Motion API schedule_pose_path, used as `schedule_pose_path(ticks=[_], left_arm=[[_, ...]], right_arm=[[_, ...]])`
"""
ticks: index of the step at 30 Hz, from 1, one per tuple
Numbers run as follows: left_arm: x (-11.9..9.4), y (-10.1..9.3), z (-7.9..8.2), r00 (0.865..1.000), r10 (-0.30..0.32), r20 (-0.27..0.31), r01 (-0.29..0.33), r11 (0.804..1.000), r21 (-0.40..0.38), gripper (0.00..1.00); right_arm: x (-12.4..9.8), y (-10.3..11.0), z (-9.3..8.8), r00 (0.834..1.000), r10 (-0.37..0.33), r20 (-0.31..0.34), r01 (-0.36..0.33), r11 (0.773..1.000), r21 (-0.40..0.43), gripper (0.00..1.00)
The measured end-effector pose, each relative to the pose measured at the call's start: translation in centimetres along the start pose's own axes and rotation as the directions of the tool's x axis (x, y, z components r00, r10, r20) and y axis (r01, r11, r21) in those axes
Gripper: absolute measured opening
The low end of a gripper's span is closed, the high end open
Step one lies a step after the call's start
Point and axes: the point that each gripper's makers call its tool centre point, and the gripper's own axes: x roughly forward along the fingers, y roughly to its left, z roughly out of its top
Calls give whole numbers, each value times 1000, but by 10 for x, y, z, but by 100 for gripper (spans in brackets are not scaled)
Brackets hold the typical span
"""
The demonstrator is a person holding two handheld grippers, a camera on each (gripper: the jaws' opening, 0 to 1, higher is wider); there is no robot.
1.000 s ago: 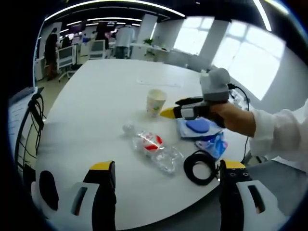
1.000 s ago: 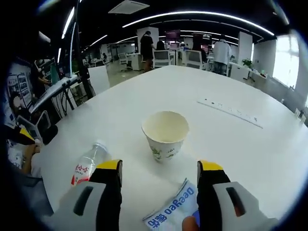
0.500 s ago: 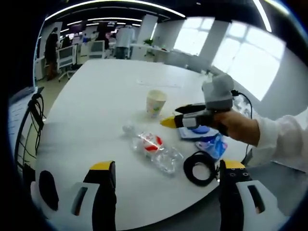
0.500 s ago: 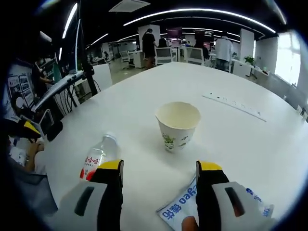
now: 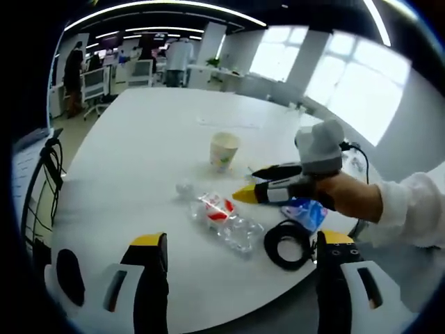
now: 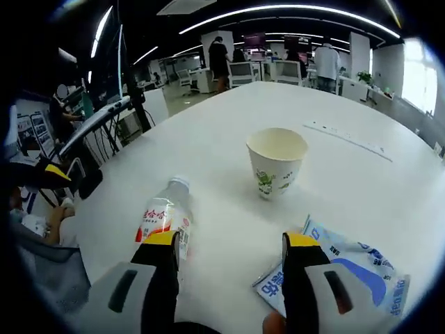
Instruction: Arrange the tabletop items into an orderly group along one side of the table until the central work area is clear of visible clutter.
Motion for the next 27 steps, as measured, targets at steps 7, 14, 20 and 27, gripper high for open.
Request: schedule_pose_path(ticks=[7,14,20,27], left_arm=[[0,0,0,1000,-2,1,2,1000,1,85],[-2,-2,1,1000,-4,2,4,1000,2,85],[-2,-1,1,1000,-4,4,4,1000,-1,85],[-2,-1,2,1000,-2,7,2,1000,-4,85]], right_arm=[[-2,5,-1,1000,9,-9,-9,1000,-2,57],[-2,9,1,1000,20,-11,-20,1000,-1,57],[-1,23,1,998,61,-12,-61,998,-4,57],[4,44,1,993,113,-22,-114,993,-18,56]])
